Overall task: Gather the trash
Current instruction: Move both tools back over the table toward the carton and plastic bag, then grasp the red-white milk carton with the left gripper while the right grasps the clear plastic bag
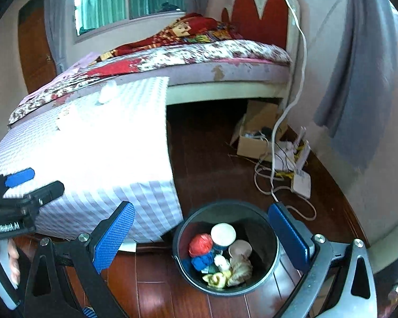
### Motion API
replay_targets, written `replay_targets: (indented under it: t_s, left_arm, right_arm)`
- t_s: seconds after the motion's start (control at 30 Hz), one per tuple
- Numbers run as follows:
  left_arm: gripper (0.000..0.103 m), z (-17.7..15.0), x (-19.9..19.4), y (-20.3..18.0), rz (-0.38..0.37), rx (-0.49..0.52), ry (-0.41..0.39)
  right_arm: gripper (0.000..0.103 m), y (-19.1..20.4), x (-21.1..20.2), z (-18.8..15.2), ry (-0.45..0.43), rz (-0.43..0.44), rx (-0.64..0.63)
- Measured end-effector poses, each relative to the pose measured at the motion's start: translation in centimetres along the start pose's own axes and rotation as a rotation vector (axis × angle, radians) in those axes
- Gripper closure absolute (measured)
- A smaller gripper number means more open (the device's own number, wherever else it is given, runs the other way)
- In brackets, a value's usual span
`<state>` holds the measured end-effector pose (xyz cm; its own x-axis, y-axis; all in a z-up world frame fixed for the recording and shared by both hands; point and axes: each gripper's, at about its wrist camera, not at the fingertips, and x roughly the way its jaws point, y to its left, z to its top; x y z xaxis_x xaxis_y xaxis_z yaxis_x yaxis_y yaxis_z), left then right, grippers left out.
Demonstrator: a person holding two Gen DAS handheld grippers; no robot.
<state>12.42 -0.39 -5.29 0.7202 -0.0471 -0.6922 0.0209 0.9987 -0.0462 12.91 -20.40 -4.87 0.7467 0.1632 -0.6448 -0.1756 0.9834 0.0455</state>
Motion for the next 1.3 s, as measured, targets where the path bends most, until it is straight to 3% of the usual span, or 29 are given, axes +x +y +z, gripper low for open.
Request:
replay_targets:
  t_s: [0.3,0.53,0.63,0.83,0.9,1.0,1.1,1.3]
  left_arm:
    - [0.001,4.7,-0.1,8.1,0.152,-0.088,-0.053]
    - [0.001,8.0,4.2,15.3,0.263,-0.184,-0.031]
    - [0.002,9.3,7.5,17.6,0.265,-0.224,-0.007]
    - [0.019,11.3,13.5,20.5,0.238,-0.290,0.039]
    - [0.020,11.9,15.5,21.0,0.247,-0.278,0.068]
    - [0.023,12.6,17.0,21.6,0.268,-0.257,0.093]
    - [0.035,13.2,18.3,22.8,0.284,-0.213,0.118]
    - [0.050,13.6,19.4,25.9,0.241,-0.201,0.116]
  right_arm:
    - [0.001,4.4,2.5,5.6,-0.032,0.102,-0.084]
    - [0.001,10.2,8.6,11.0,-0.020,0.177,-0.180]
    - [0.001,12.8,12.1,13.1,-0.005,0.176,-0.219]
    - [0.001,17.0,19.0,16.0,0.057,0.188,-0.279]
    - [0.001,18.0,20.9,16.7,0.078,0.193,-0.293]
    - [0.001,19.7,24.0,18.1,0.124,0.222,-0.293]
    - [0.001,20.9,25.9,19.0,0.147,0.238,-0.297]
    - [0.001,23.8,29.8,21.2,0.190,0.278,-0.261]
